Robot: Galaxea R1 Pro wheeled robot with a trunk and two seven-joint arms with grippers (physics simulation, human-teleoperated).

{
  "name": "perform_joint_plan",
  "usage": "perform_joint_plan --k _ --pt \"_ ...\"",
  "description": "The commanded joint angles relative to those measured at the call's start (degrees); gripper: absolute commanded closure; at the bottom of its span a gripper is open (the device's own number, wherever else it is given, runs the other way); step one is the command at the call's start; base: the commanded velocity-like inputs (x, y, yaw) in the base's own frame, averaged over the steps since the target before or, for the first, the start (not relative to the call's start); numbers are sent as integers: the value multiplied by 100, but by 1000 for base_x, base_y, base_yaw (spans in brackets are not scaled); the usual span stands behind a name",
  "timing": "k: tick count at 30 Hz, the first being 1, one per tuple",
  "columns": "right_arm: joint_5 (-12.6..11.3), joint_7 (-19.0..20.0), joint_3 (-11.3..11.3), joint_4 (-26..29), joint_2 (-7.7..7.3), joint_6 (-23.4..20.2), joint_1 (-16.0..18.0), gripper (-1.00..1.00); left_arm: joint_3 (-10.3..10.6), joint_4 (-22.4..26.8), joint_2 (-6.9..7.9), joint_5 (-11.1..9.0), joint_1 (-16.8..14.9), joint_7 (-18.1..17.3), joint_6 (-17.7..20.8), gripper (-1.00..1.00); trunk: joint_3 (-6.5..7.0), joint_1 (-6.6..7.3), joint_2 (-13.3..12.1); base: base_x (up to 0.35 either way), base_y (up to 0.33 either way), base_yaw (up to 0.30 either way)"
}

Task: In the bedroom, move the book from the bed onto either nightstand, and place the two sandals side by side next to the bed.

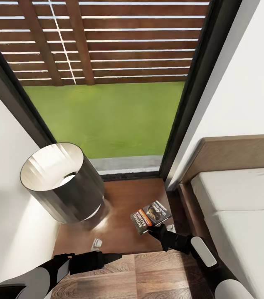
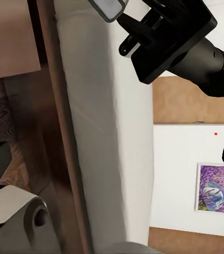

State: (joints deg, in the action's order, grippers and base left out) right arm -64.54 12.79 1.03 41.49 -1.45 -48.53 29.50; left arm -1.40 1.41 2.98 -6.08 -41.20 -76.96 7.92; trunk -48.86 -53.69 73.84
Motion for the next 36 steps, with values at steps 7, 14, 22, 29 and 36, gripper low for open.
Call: perform_joint_plan --k 7,14,22,29,36 --pt "21 40 11 -1 -4 -7 3 100 -9 0 0 -8 -2 -20 60 -100 -130 -154 284 0 0 0" --pt "21 40 11 3 -4 -8 3 100 -9 1 0 -8 -2 -20 60 -100 -130 -154 284 0 0 0" --pt "21 40 11 8 -4 -7 3 100 -9 1 0 -8 -2 -20 59 -100 -255 -308 565 0 0 0" --pt "21 40 11 7 -4 -7 3 100 -9 1 0 -8 -2 -20 59 -100 -381 -462 846 0 0 0" --pt "21 40 11 8 -4 -7 3 100 -9 0 0 -8 -2 -20 59 -100 -435 -528 966 0 0 0"
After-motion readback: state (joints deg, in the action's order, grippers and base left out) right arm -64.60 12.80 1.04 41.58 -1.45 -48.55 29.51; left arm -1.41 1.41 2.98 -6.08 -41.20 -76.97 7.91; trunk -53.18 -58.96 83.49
